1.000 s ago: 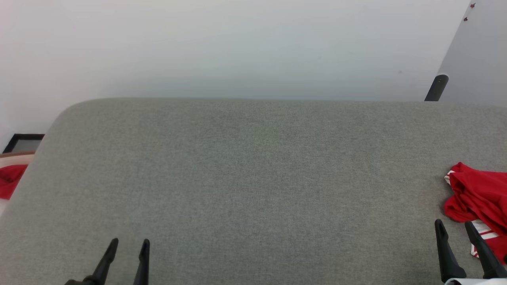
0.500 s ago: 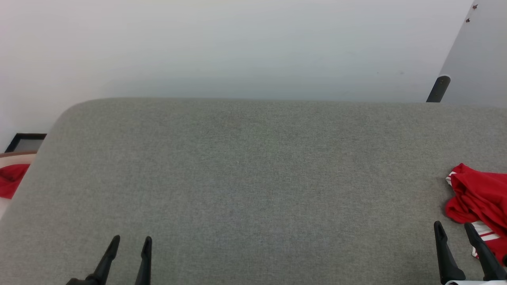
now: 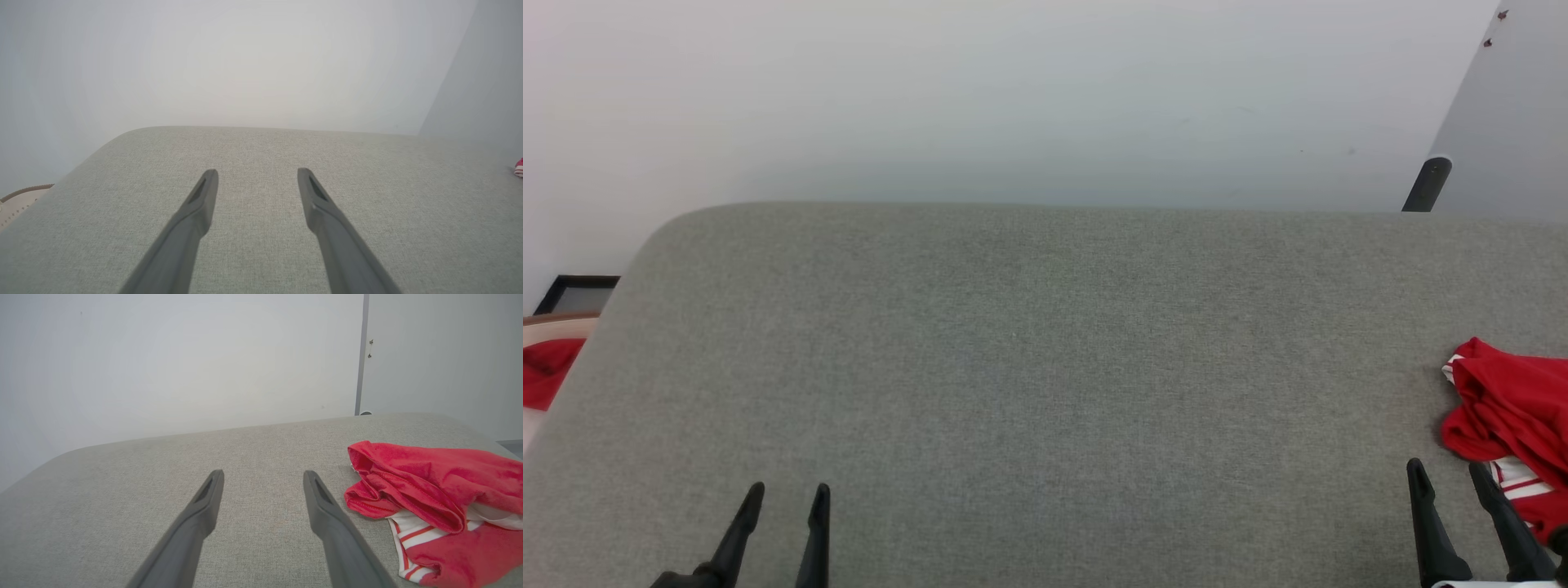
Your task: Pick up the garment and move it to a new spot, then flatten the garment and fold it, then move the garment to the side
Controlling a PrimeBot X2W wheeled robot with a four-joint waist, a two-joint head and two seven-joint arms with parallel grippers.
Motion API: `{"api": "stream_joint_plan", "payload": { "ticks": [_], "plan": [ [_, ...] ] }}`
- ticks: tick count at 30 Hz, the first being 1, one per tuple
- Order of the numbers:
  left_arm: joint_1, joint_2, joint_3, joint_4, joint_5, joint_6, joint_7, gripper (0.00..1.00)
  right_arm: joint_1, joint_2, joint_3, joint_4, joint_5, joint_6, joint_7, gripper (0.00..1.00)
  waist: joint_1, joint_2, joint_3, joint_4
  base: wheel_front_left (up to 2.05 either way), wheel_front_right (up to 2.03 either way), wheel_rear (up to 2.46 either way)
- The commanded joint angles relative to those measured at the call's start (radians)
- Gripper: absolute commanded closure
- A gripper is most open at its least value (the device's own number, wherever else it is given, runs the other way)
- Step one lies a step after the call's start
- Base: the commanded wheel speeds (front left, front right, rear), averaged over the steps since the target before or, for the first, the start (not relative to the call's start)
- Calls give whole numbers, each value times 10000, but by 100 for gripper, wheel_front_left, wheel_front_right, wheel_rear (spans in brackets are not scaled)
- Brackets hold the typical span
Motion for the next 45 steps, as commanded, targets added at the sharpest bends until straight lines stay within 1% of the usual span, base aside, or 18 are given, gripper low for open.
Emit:
{"api": "stream_joint_plan", "payload": {
  "ticks": [1,13,14,20,32,45],
  "plan": [
    [-69,-19,54,6,0,23,13,0,-65,11,27,44,25,-4,-47,0,0,-1,1,-15,0,0,0],
    [-57,16,90,20,5,23,13,0,-159,64,134,95,130,-4,-177,0,0,-1,64,-75,0,0,0],
    [8,-19,66,50,-1,0,-1,100,-100,38,97,113,126,0,-115,100,0,-1,62,-75,0,0,0],
    [104,-230,-11,461,-179,0,39,100,-16,161,101,551,300,0,-57,100,0,-1,65,-79,0,0,0],
    [-368,-358,41,709,-2433,6,574,100,-440,275,17,858,2336,0,305,100,0,-1,78,-100,0,0,0],
    [-817,-493,107,958,-4512,3,1084,100,-833,390,-73,1147,4224,0,648,100,0,-1,92,-122,0,0,0]
  ]
}}
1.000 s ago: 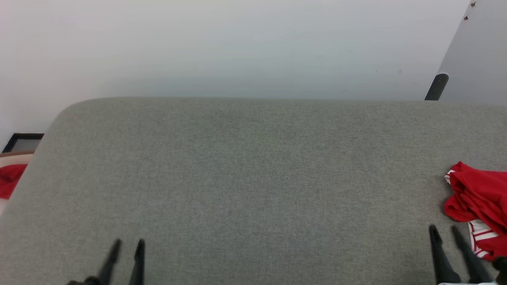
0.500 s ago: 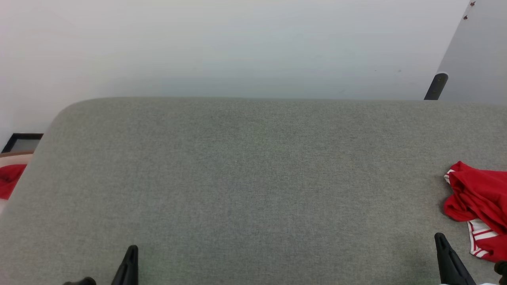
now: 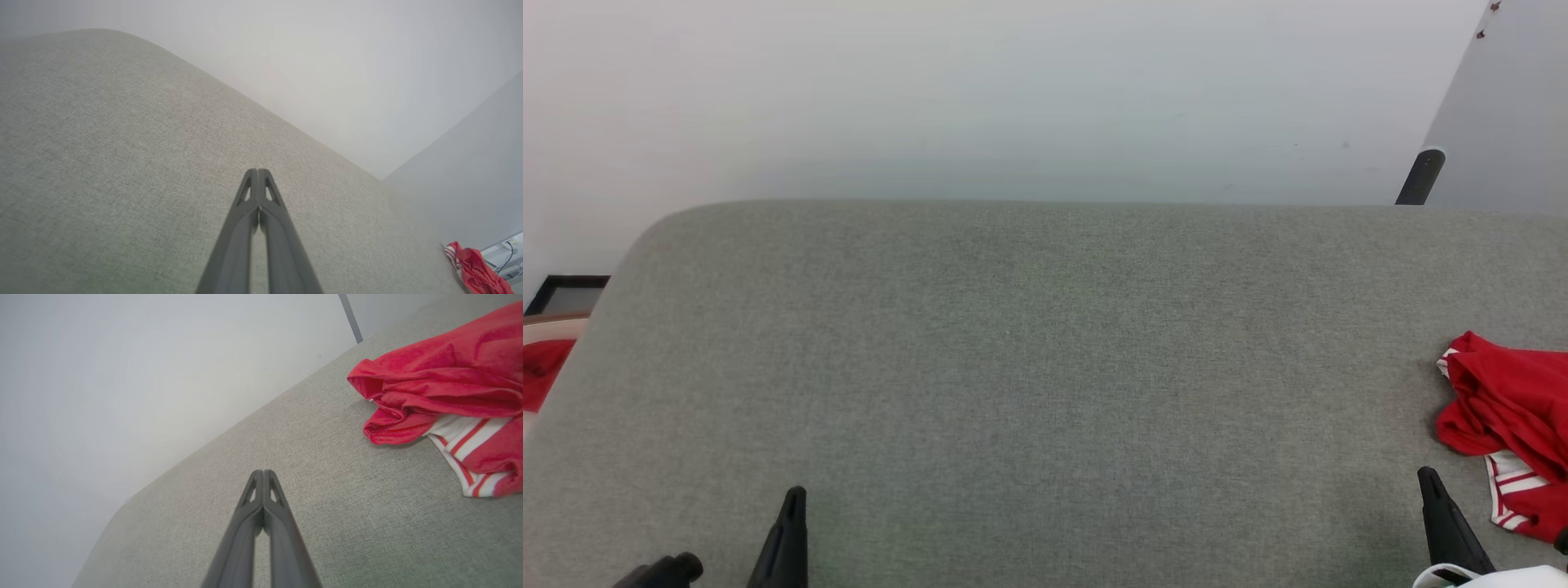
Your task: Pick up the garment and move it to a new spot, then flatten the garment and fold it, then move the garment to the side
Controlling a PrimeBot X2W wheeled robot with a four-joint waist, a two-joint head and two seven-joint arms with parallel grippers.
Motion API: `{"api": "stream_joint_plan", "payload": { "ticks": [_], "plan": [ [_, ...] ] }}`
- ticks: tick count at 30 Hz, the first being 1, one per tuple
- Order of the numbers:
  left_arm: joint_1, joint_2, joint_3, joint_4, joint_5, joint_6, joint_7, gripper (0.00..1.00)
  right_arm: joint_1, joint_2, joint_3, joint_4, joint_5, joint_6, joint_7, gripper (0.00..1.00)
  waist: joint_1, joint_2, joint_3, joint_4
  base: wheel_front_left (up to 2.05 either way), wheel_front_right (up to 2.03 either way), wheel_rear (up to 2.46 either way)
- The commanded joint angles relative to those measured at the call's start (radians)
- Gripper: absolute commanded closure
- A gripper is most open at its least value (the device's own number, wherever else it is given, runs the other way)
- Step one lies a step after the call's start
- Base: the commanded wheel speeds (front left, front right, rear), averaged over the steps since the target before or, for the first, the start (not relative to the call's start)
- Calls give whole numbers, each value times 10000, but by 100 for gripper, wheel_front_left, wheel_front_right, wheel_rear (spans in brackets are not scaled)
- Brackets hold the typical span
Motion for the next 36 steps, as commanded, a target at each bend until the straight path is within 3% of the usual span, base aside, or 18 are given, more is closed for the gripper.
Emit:
{"api": "stream_joint_plan", "payload": {
  "ticks": [1,36],
  "plan": [
    [-245,33,58,-80,-356,3,56,100,-280,2,-74,-75,328,2,50,100,-1,0,1,-2,0,0,0],
    [-1140,-318,279,348,-4588,8,1193,100,-1088,259,-269,531,4229,2,781,100,-1,0,41,-64,0,0,0]
  ]
}}
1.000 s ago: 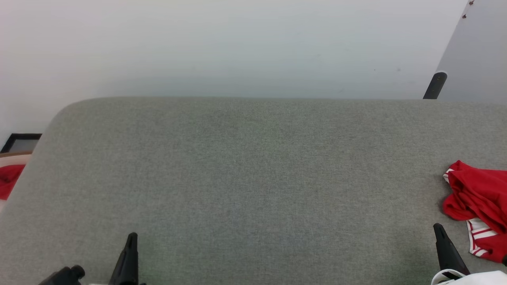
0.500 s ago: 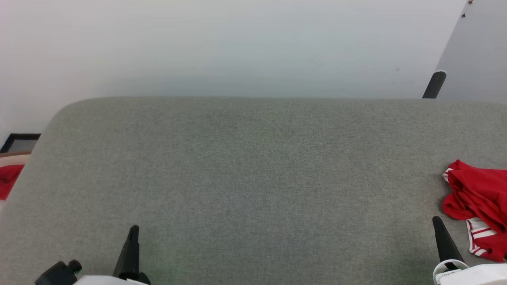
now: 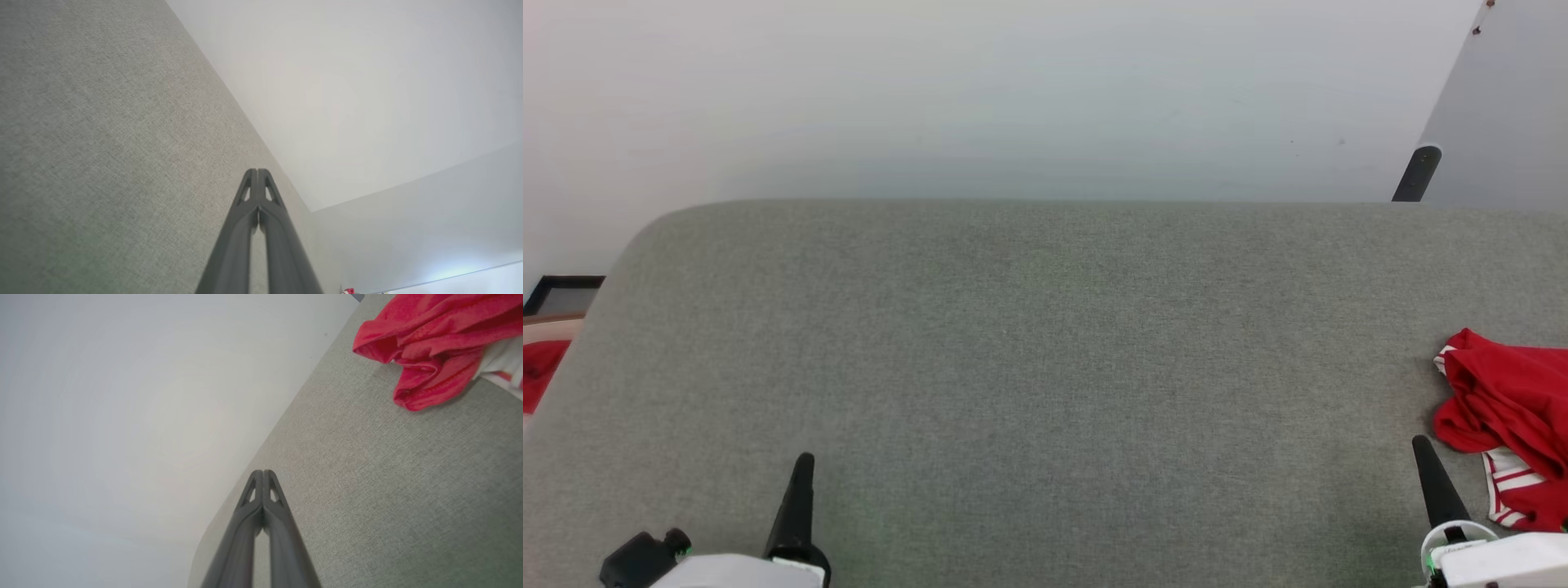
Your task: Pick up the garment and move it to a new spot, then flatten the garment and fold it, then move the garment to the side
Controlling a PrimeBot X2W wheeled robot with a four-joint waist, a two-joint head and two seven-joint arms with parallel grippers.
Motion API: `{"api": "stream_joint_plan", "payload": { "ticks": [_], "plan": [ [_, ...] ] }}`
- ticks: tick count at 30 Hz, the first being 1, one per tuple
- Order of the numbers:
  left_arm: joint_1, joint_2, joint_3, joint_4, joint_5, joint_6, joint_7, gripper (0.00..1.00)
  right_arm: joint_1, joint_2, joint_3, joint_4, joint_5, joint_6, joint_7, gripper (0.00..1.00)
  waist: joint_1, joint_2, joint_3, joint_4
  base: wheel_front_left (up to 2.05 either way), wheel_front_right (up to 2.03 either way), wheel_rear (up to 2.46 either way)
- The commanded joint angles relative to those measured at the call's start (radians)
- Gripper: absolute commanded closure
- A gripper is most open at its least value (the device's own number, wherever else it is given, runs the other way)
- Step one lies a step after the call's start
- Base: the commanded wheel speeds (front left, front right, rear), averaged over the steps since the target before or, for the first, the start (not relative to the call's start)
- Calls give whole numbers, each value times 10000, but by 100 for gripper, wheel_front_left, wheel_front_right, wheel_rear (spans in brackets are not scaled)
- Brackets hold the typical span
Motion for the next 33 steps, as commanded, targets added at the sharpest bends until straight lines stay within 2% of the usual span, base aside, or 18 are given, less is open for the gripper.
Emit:
{"api": "stream_joint_plan", "payload": {
  "ticks": [1,33],
  "plan": [
    [-225,19,54,-58,-297,8,65,100,-231,12,-43,-40,302,4,47,100,-1,-1,2,-3,0,0,0],
    [-793,-255,253,255,-2979,13,855,100,-754,185,-191,363,2799,5,543,100,-1,-1,36,-57,0,0,0]
  ]
}}
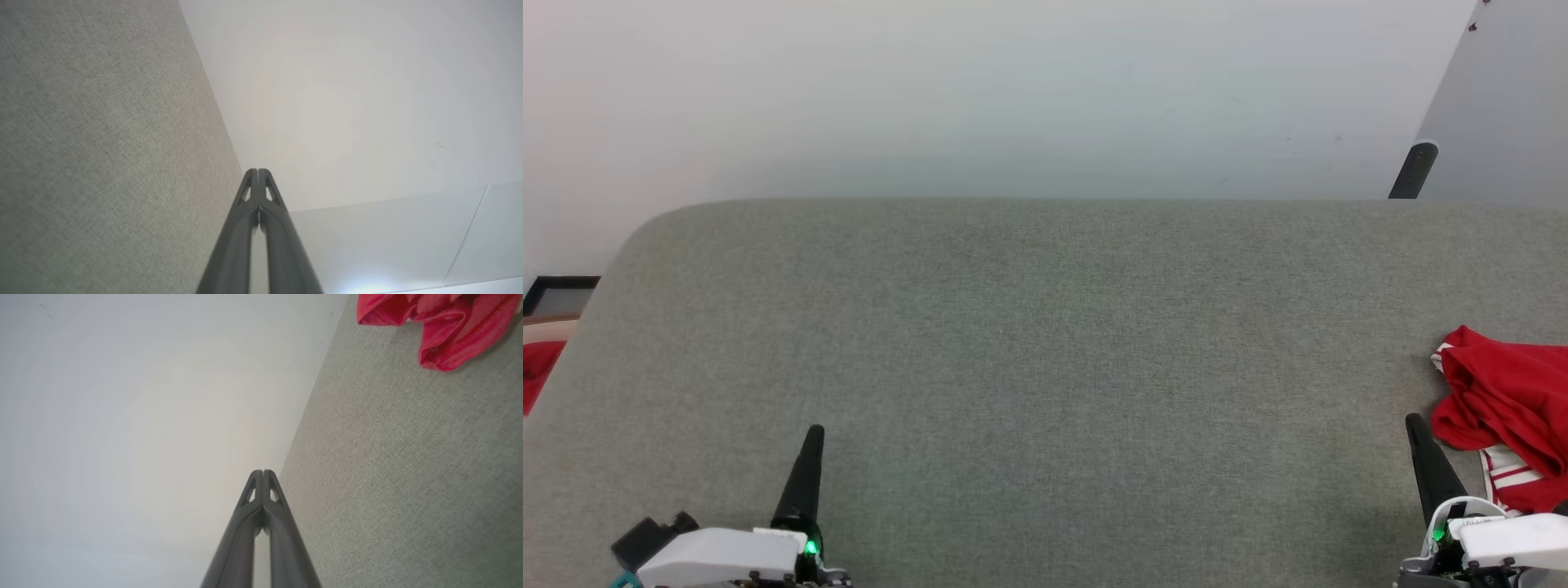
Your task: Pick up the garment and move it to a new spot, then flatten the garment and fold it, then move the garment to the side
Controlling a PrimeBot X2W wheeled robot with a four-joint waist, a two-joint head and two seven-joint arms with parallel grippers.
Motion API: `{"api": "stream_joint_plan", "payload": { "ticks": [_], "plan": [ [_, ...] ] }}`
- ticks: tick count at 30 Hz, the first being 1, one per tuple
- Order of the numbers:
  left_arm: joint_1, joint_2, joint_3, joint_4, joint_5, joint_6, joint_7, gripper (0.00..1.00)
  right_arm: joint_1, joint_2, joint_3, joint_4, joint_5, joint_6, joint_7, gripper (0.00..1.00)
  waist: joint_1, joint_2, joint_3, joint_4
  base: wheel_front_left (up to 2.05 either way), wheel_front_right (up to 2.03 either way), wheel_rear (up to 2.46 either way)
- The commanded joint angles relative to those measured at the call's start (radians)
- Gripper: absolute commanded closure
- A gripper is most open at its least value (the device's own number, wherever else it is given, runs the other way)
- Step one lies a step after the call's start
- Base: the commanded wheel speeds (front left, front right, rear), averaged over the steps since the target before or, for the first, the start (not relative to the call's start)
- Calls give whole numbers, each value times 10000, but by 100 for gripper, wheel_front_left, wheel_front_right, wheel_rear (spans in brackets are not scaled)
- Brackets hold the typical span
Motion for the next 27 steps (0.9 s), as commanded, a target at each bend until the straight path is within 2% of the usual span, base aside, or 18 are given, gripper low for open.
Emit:
{"api": "stream_joint_plan", "payload": {
  "ticks": [1,27],
  "plan": [
    [-129,2,46,-6,-181,13,39,100,-169,4,-59,-9,172,7,66,100,0,0,1,-2,0,0,0],
    [-511,-203,191,206,-1963,17,574,100,-509,133,-143,266,1813,7,384,100,0,0,30,-47,0,0,0]
  ]
}}
